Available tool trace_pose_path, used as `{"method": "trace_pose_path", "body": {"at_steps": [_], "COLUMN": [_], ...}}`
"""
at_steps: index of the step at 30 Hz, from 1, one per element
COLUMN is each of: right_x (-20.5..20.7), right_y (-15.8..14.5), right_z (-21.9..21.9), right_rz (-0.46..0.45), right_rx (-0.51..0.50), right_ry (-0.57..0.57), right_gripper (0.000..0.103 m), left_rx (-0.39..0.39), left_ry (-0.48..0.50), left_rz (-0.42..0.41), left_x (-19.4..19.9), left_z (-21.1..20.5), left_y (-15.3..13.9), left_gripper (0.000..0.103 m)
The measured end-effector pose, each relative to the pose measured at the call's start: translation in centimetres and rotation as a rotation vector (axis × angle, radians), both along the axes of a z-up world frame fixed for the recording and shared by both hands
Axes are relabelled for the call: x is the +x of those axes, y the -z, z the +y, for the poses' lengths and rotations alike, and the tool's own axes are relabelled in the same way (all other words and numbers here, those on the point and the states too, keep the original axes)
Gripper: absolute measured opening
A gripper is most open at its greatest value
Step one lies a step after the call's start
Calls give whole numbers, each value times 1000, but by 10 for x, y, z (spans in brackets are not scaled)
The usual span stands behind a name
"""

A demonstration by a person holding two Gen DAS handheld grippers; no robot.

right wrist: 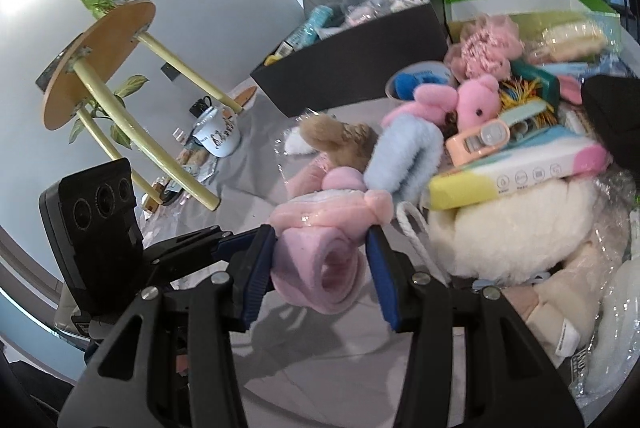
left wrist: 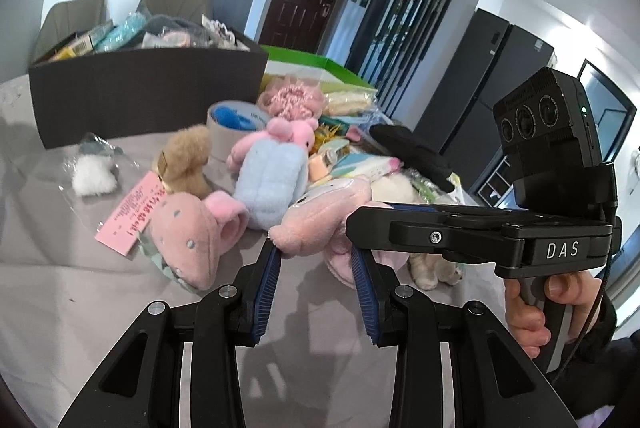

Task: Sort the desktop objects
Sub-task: 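Lift the pink plush slipper and carry it with both grippers to the dark box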

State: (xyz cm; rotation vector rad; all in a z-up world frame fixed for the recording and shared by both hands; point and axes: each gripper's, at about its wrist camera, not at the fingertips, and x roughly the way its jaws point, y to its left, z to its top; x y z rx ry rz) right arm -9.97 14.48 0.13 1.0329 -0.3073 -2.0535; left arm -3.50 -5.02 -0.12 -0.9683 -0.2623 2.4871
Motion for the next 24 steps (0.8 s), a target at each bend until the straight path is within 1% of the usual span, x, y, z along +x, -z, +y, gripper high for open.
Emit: {"method": "trace_pose_path", "body": {"at_steps": [11, 24], "right_x": [7, -2], "right_y": [-38, -79], "right_z": [-13, -32], "right_rz": [76, 145], "right_rx": [-23, -43], "right_ry": [-5, -9], "right_gripper": [46, 45], "left_rx": [-1, 4], "left_ry": [-15, -31], "left_rz": [77, 153], "left_x": [1, -11], "left_z": [-10, -33], "left_y": [-36, -71], "left_gripper": [36, 36]}}
